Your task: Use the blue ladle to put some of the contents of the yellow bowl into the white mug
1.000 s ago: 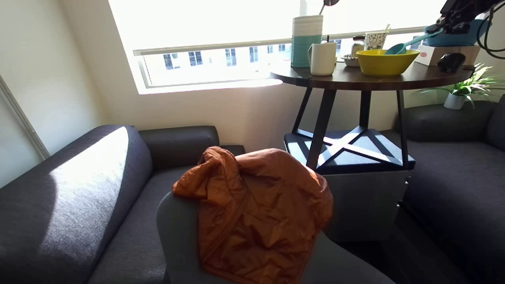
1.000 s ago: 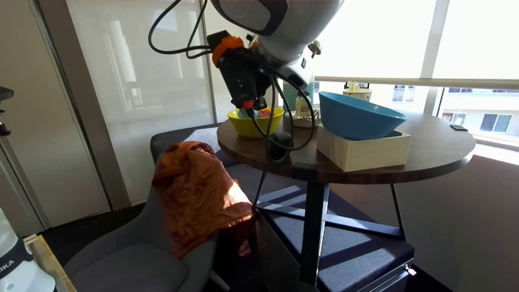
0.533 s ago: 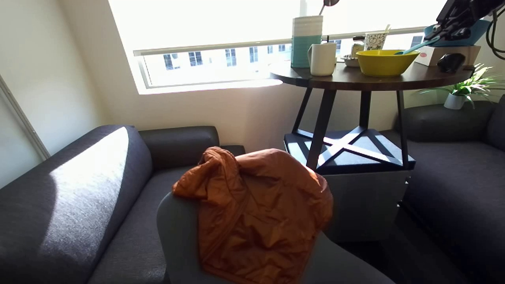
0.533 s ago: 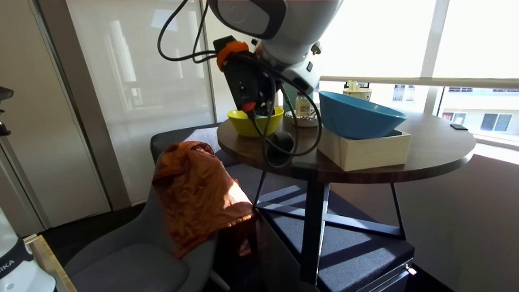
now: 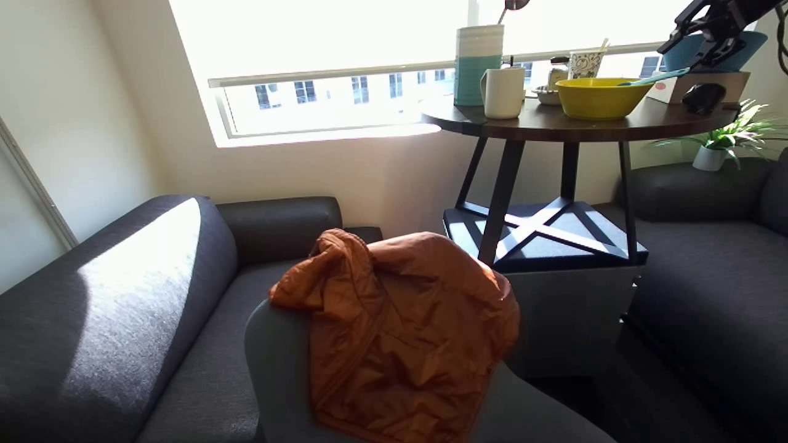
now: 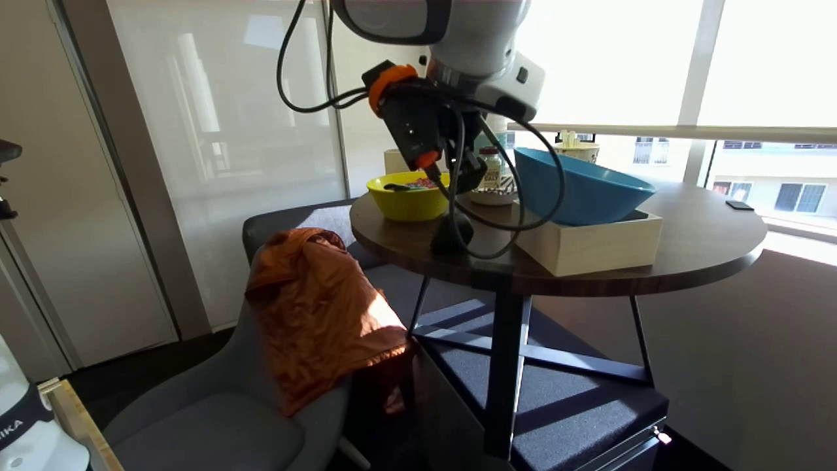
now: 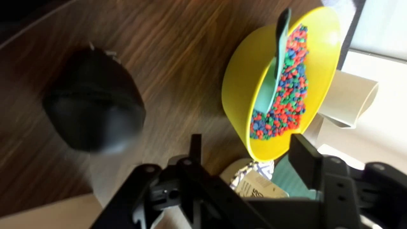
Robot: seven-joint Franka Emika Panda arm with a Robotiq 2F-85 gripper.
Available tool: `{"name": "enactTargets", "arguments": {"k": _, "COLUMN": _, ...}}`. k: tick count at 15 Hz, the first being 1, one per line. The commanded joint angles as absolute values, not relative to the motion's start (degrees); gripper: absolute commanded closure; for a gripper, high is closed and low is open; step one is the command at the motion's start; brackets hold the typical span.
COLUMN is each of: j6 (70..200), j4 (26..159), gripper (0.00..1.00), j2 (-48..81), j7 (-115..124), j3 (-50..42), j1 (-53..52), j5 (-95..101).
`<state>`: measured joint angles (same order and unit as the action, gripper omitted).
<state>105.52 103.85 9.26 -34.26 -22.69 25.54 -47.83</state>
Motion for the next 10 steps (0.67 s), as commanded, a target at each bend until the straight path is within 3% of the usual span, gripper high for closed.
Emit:
{"name": "enactTargets", "arguments": {"k": 1, "j6": 113.7, "j4": 109.2, "gripper": 0.01, "j2": -0.3, "j7": -37.1, "j3": -22.0, "j1": 24.3, "j5": -43.3}}
{"name": "enactTargets", "arguments": {"k": 8, "j6": 120.3, "j4": 114.6, "gripper": 0.00, "j2": -16.4, "j7": -46.5, "j3": -23.3, "j1": 21.9, "j5": -43.4}}
{"name": "enactTargets", "arguments": {"k": 9, "j6": 118.0, "j4": 109.9, "gripper": 0.00, "j2": -10.6, "j7": -43.0, "j3": -24.2, "j1": 21.9, "j5": -41.5}}
{"name": "enactTargets", "arguments": {"k": 10, "j6": 118.1, "j4": 110.7, "gripper": 0.00, "j2": -12.8, "j7": -43.9, "j3": -24.4, "j1": 21.5, "j5": -41.6}}
